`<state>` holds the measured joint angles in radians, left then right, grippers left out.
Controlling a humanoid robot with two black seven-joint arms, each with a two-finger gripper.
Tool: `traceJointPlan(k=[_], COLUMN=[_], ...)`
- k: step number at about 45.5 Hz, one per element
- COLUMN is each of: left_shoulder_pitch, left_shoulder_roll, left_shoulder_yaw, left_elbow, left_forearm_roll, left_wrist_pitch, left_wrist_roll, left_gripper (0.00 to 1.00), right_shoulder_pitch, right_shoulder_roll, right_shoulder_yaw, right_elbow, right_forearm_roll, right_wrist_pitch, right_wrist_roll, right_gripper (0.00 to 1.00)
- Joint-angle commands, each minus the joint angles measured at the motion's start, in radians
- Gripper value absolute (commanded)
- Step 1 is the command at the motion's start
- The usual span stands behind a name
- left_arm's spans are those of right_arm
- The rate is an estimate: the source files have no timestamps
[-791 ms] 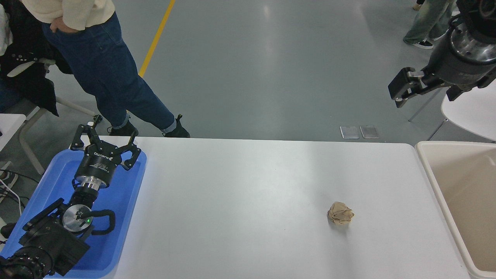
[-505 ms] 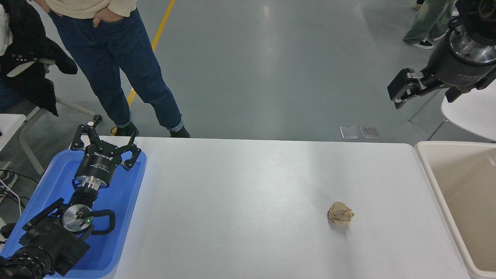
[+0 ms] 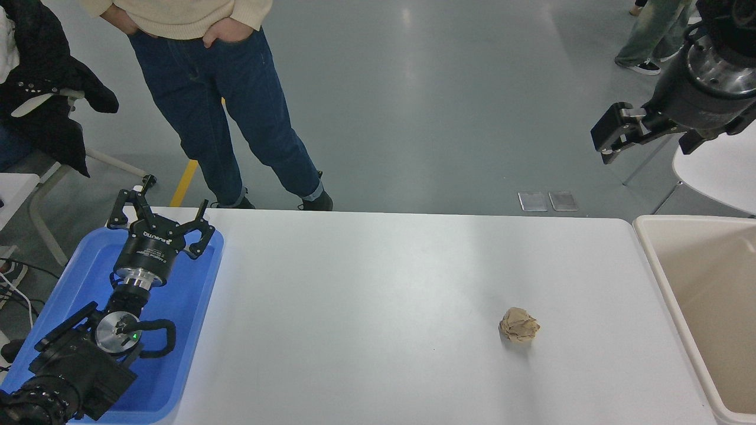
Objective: Pick up paper ball place in dustbin
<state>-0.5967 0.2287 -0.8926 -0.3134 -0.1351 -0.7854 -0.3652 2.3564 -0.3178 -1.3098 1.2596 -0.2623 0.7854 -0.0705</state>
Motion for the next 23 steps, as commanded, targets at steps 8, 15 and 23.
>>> traceJointPlan(k=[8, 15, 23], left_shoulder_pitch=[0.000, 0.000, 0.000], left_shoulder_roll=[0.000, 0.000, 0.000], left_shoulder_yaw=[0.001, 0.000, 0.000], left_elbow=[0.000, -0.001, -0.001], left_forearm_roll=[-0.001, 0.000, -0.001], left_wrist_pitch=[0.000, 0.000, 0.000], left_wrist_roll=[0.000, -0.001, 0.000], left_gripper=[1.00, 1.00, 1.00], right_shoulder_pitch=[-0.003, -0.003, -0.023], right_shoulder_roll=[-0.010, -0.012, -0.010], right_shoulder_yaw=[-0.013, -0.011, 0.014], right_elbow=[0.000, -0.002, -0.002], right_forearm_roll=[0.000, 0.000, 0.003], right_wrist_pitch=[0.000, 0.000, 0.000], right_wrist_roll=[0.000, 0.000, 0.000], right_gripper=[1.00, 1.00, 1.00])
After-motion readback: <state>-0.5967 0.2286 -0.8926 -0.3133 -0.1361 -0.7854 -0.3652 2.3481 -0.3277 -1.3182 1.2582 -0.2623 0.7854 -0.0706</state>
